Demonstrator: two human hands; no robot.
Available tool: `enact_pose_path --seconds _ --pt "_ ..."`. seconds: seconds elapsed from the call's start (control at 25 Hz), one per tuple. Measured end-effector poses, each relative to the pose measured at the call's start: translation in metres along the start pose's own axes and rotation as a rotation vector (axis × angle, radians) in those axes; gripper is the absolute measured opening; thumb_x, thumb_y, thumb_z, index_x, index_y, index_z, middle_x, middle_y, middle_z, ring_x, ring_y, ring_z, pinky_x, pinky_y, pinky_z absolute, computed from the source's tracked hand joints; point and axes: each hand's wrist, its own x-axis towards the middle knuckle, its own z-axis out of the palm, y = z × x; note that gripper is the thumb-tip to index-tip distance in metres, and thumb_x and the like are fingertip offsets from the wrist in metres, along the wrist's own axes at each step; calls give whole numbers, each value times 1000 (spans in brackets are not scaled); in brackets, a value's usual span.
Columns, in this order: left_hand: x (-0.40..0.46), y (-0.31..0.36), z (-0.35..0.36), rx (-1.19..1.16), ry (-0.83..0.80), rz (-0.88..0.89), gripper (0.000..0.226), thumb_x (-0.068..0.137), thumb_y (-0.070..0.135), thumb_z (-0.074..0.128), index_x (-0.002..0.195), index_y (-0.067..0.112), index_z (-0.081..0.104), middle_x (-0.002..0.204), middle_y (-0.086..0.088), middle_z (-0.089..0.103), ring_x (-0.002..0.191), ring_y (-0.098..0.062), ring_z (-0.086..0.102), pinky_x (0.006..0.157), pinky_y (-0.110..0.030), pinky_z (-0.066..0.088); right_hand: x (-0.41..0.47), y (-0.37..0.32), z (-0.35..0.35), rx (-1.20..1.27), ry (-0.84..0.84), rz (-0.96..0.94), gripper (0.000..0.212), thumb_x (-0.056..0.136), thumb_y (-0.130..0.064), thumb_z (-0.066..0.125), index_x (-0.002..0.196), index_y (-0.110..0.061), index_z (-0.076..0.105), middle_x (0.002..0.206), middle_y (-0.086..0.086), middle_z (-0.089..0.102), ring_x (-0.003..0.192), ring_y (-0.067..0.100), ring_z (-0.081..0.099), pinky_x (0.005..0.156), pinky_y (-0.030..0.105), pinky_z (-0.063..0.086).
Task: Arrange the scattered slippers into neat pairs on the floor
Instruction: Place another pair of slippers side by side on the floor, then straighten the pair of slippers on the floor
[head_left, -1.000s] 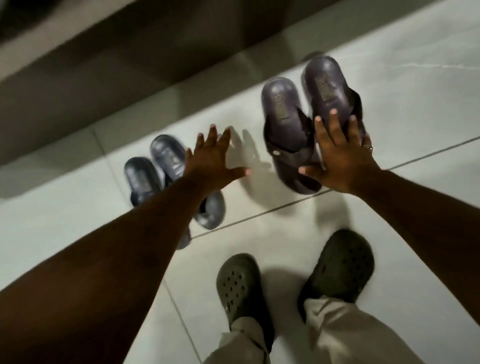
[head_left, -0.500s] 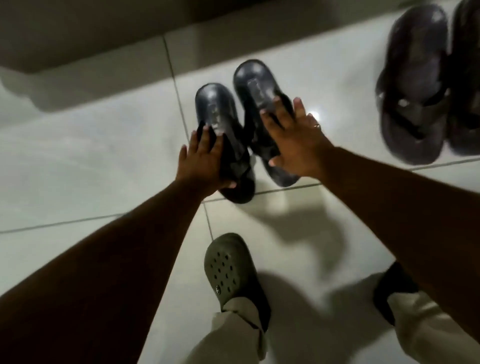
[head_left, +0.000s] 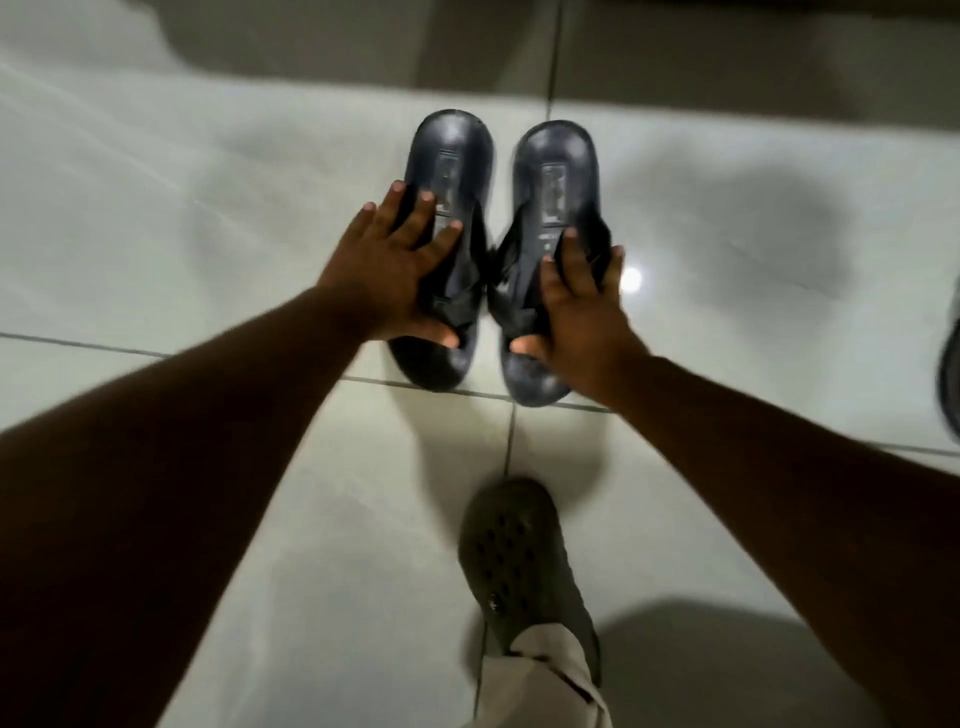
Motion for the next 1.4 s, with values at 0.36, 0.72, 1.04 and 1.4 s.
enact_pose_path --seconds 0.36,0.72,1.04,1.4 --pt "-69 -181 31 -28 -101 -199 136 40 88 48 153 32 -2 164 -10 -3 150 -32 -11 117 -41 2 76 -192 37 104 96 -57 103 83 -48 66 151 -11 -1 162 15 -14 139 60 -16 114 65 8" --pt "-48 -127 16 -21 107 -161 141 40 102 29 153 24 0 163 -18 8 149 -42 2 116 -58 12 37 -88 13 134 235 -188 106 77 -66 58 151 -25 -5 161 18 -17 145 50 -7 111 67 16" --pt "40 224 -32 -128 221 257 132 53 95 38 154 15 8 162 -22 9 149 -43 8 118 -53 13 -175 253 -49 -31 445 428 90 84 -66 40 151 -11 17 159 26 10 145 48 13 114 60 24" --pt "179 513 -73 11 107 363 108 69 82 37 154 20 11 163 -20 0 149 -42 1 117 -52 10 -229 478 -71 107 352 399 66 94 -49 46 149 -18 27 160 25 -6 147 48 2 120 52 14"
